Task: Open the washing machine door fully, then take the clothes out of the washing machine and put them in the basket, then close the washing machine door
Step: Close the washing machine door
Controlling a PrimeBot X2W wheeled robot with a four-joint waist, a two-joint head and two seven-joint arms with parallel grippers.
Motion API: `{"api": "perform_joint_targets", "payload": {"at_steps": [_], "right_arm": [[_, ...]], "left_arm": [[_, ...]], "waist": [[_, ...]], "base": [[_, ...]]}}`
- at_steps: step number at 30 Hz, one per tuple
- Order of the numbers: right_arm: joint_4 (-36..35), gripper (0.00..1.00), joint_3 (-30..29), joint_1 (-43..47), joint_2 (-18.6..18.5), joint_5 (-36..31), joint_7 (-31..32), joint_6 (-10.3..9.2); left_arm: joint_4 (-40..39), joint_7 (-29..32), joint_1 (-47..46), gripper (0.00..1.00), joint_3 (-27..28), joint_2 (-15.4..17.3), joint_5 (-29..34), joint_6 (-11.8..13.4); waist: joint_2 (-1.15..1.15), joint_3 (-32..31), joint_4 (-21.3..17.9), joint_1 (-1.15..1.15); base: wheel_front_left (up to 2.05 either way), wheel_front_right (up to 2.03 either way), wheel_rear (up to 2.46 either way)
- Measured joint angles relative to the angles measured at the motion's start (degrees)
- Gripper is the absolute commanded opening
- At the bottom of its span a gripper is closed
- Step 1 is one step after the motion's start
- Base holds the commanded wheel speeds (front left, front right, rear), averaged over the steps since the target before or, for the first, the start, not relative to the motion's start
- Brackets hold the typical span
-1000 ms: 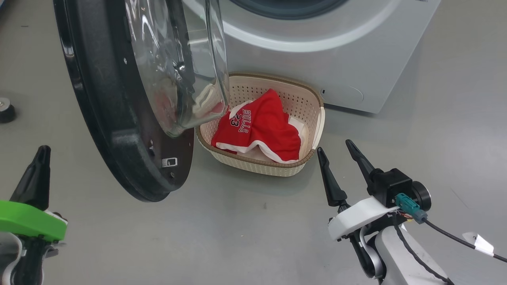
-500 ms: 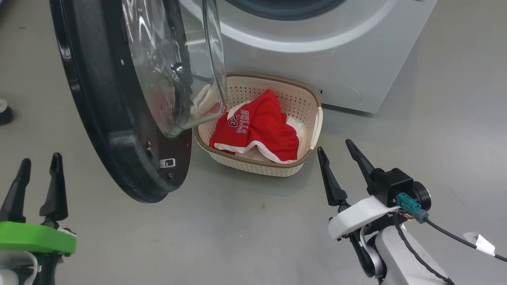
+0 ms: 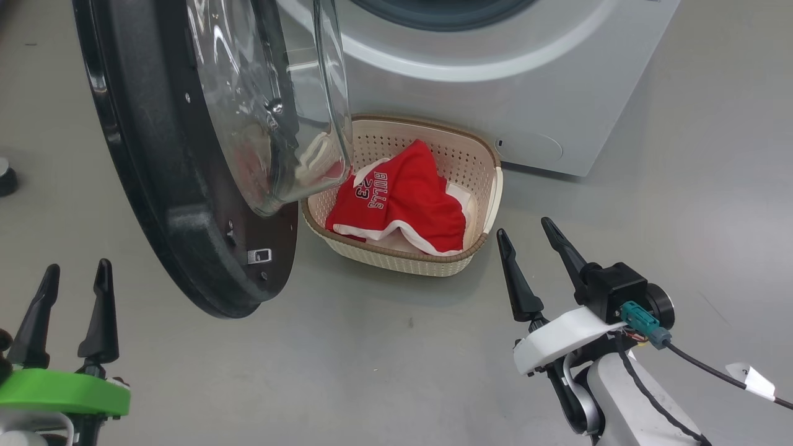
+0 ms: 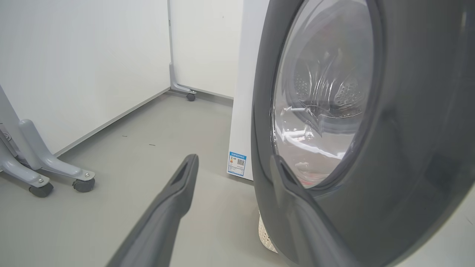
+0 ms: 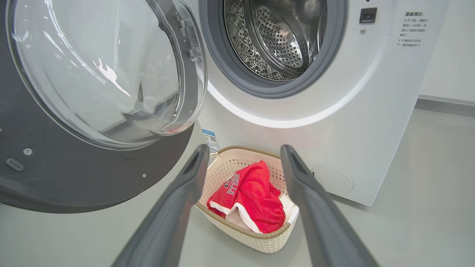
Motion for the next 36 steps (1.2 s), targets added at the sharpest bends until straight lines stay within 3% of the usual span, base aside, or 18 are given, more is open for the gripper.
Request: {"api": "perform_joint_targets", "payload": {"at_steps": [36], "right_arm": [[-0.01,1.00,-0.12,0.86,0.01,0.08,0.00,-0.12]], "left_arm": [[6.39,-1.86,-1.76,1.00,-1.99,1.10,-1.08,0.00]], "waist": [[0.00,-1.34,0.40,0.00]], "base": [[0.00,0.00,0.00]]}}
